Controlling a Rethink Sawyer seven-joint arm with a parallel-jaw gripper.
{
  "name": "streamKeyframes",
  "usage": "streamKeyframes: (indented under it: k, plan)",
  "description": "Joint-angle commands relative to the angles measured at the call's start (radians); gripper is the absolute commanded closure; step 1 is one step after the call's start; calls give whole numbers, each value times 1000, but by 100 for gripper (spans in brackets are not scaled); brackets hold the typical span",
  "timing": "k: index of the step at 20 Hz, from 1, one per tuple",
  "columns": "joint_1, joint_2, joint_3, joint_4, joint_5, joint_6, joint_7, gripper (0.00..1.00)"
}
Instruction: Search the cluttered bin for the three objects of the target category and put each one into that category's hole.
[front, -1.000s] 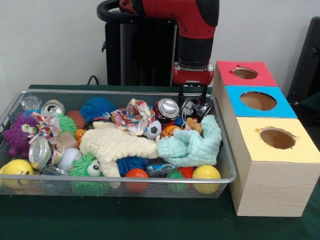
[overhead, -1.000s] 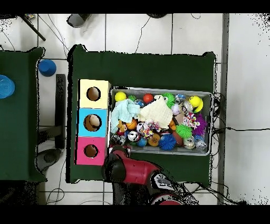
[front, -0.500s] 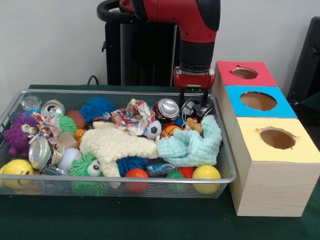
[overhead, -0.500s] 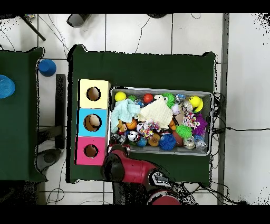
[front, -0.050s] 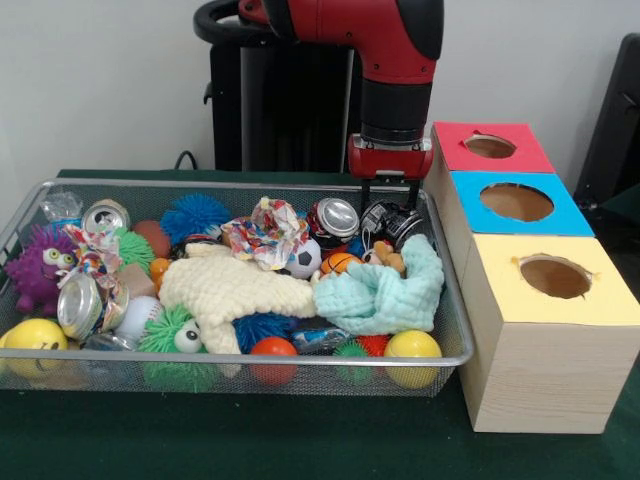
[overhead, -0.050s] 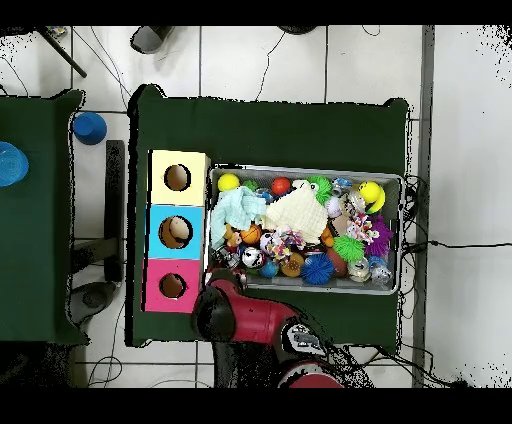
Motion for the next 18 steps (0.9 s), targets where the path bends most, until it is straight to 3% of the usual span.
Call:
streamKeyframes:
  k: [1,7,8,18]
  plan:
    - [-22,-33,40,-162,76,57,181,0]
    - [-28,-38,43,-173,50,36,161,0]
    - [-28,-37,42,-171,47,31,162,100]
    - [-40,-40,53,-175,23,33,146,100]
